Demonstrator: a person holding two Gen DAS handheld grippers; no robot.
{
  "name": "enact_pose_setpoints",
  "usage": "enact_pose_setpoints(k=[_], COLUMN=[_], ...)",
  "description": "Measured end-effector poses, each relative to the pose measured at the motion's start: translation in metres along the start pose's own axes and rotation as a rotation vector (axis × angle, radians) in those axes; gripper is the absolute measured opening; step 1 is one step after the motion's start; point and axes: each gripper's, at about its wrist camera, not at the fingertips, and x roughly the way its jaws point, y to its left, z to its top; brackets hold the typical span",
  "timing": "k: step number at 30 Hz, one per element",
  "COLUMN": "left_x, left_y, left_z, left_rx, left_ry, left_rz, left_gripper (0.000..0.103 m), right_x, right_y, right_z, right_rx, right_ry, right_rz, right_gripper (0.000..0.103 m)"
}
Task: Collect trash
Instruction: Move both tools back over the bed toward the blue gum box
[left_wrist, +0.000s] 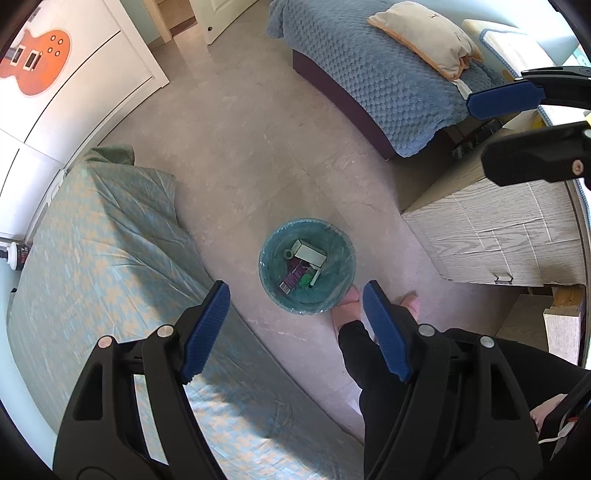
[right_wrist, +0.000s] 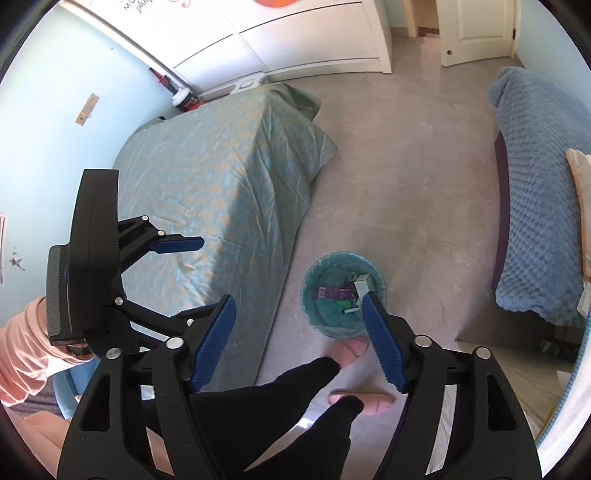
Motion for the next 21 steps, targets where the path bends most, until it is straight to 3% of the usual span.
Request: enact_pose_setpoints(k=[4, 6, 11, 21], left_x=[-0.006, -0.012, -0.025, -0.045], left_y=[-0.007, -0.013, -0.027, -0.056], left_z=[0.004, 0.007, 0.019, 0.043], left_rx=[0.009, 0.018, 0.038, 0.108], left_ry=[-0.002, -0.014, -0.048, -0.089], left_rz=[0.010, 0.014, 0.017, -0.031], left_gripper=[0.080, 0.085, 0.094, 0.096], right_x=[-0.011, -0.018, -0.040, -0.092], right_y=[-0.008, -0.012, -0.025, -0.051], right_z=[-0.006, -0.008, -0.017, -0.048], right_rx=[0.015, 0.030, 0.059, 0.146], right_ry=[-0.023, -0.038, -0.083, -0.189], right_rz=[-0.009, -0.006, -0.027, -0.092], right_gripper=[0.080, 0.090, 0.090, 0.090])
